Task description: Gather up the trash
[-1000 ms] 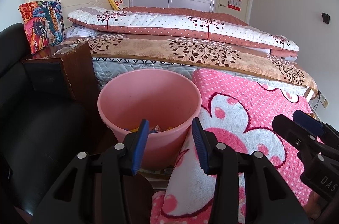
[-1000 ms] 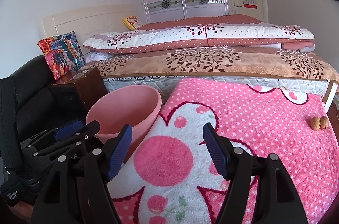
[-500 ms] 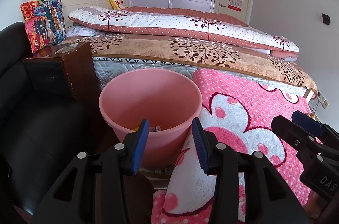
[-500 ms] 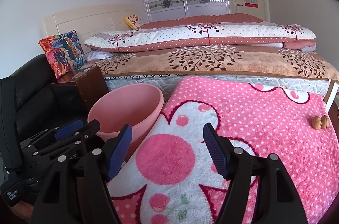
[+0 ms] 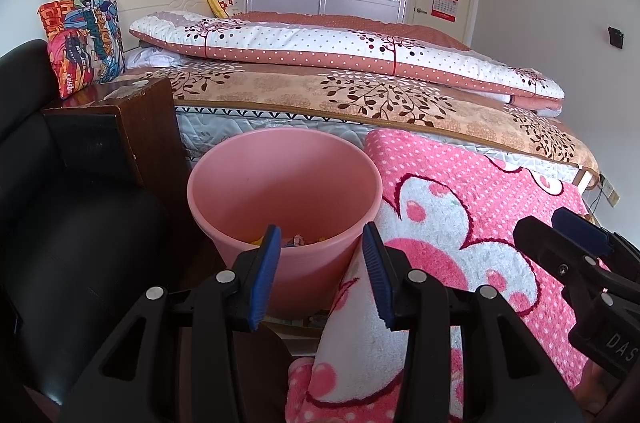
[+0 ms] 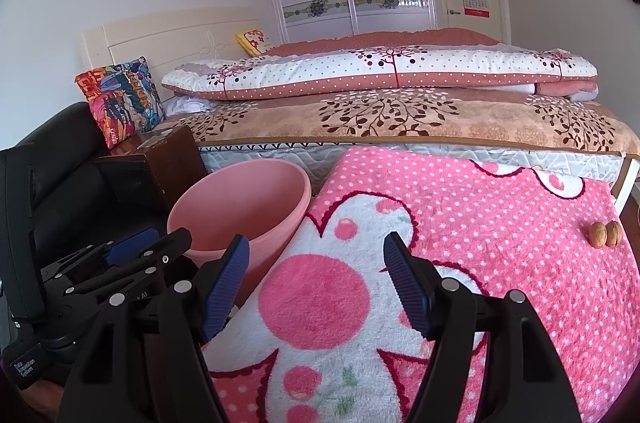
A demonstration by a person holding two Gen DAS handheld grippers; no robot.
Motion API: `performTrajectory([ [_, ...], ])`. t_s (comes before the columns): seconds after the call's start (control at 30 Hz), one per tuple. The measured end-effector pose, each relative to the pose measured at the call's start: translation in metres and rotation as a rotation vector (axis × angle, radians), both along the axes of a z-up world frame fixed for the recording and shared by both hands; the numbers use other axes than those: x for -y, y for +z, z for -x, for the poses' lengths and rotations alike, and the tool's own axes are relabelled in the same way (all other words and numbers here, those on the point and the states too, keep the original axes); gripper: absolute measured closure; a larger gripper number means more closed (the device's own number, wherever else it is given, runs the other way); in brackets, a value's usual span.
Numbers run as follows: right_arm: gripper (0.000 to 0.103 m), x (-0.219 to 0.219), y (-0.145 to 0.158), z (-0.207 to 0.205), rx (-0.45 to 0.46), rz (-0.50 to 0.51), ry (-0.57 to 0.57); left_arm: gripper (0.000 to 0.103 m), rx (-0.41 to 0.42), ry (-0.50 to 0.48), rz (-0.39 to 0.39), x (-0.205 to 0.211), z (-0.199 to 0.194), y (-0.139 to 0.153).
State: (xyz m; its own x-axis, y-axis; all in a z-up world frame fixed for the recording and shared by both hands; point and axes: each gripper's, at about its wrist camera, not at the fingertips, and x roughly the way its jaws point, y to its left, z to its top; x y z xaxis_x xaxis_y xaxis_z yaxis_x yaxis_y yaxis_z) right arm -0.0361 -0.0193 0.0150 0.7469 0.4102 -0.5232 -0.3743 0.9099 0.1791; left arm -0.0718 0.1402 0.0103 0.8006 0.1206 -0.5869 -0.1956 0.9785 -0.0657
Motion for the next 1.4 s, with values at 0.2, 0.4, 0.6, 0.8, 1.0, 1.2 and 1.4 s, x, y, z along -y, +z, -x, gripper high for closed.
performTrajectory([
  [0.2,0.034,0.0003,0.0007,0.0003,0.0,-0.003,-0.001,0.06,-0.002,-0.004,-0.002,-0.0005,-0.0003,-0.0003],
  [0.4,0.034,0.0012,0.0011,-0.001,-0.006,-0.011,-0.003,0.06,-0.001,-0.004,-0.004,-0.0011,-0.0008,0.0001],
  [0.6,0.034,0.0018,0.0012,-0.0007,-0.008,-0.018,-0.004,0.06,0.001,-0.006,-0.007,-0.0004,-0.0012,0.0004],
  [0.8,0.034,0.0026,0.0011,-0.0011,-0.015,-0.026,0.001,0.06,0.002,-0.011,-0.011,0.0015,-0.0017,0.0004],
  [1.0,0.034,0.0037,0.0007,-0.0008,-0.024,-0.036,0.008,0.06,0.002,-0.01,-0.011,0.0017,-0.0014,0.0005],
  [1.2,0.034,0.0032,0.0008,-0.0008,-0.024,-0.037,0.008,0.06,0.003,-0.012,-0.01,0.001,-0.0002,0.0011],
  [1.4,0.034,0.0032,0.0005,-0.0006,-0.024,-0.037,0.008,0.06,0.004,-0.011,-0.011,0.0012,0.0,0.001],
])
